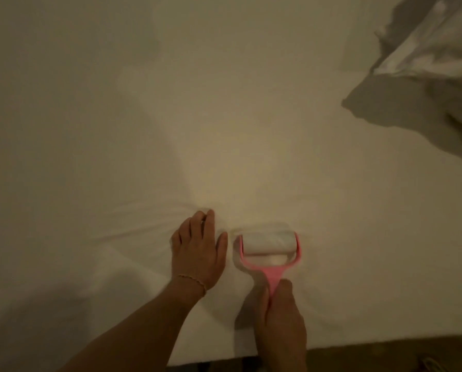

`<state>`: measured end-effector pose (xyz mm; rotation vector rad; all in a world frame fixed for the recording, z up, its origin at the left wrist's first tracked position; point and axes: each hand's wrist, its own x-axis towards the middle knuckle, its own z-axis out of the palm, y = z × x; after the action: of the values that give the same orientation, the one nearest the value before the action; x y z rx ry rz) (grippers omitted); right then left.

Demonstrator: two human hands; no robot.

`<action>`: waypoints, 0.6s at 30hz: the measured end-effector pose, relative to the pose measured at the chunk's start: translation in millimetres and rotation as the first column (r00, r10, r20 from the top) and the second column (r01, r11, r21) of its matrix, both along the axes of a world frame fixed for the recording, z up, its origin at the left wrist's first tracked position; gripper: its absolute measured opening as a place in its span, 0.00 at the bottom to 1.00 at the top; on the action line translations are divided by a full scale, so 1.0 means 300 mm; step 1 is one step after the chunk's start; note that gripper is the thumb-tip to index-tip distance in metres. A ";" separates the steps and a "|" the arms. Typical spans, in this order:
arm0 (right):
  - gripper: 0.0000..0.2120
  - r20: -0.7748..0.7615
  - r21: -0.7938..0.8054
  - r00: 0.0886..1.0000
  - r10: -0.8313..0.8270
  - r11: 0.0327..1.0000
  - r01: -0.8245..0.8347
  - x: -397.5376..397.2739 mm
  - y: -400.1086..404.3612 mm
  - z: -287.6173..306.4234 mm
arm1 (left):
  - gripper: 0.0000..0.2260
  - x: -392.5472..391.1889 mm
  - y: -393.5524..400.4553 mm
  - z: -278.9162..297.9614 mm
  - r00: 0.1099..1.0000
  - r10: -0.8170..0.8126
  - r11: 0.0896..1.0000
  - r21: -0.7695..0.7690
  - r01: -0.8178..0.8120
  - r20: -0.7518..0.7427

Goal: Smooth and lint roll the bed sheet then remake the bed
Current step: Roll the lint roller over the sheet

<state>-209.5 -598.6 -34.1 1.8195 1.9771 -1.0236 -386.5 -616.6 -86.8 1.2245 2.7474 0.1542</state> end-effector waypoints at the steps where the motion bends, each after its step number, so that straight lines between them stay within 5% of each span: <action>1: 0.15 -0.013 0.009 1.000 0.008 1.000 -0.008 -0.057 0.063 0.037 | 0.25 -0.005 0.000 -0.002 1.000 -0.008 1.000 0.011 0.008 -0.013; 4: 0.18 -0.061 0.194 0.995 0.079 0.979 -0.066 -0.218 0.269 0.068 | 0.24 -0.027 -0.001 -0.003 0.998 -0.052 0.998 0.039 0.053 -0.041; 11: 0.21 -0.103 0.238 0.962 0.254 0.945 -0.224 -0.477 0.665 0.047 | 0.20 -0.076 0.047 -0.003 0.997 -0.052 0.998 0.024 0.054 -0.063; 18: 0.16 -0.136 0.168 0.970 0.199 0.970 -0.176 -0.243 0.471 0.053 | 0.18 -0.089 0.061 0.010 0.997 -0.067 0.996 0.056 0.068 -0.029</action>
<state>-282.4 -457.2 -18.2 1.6288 2.3288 -1.0011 -413.3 -598.3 -83.7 1.3415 2.7380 0.2125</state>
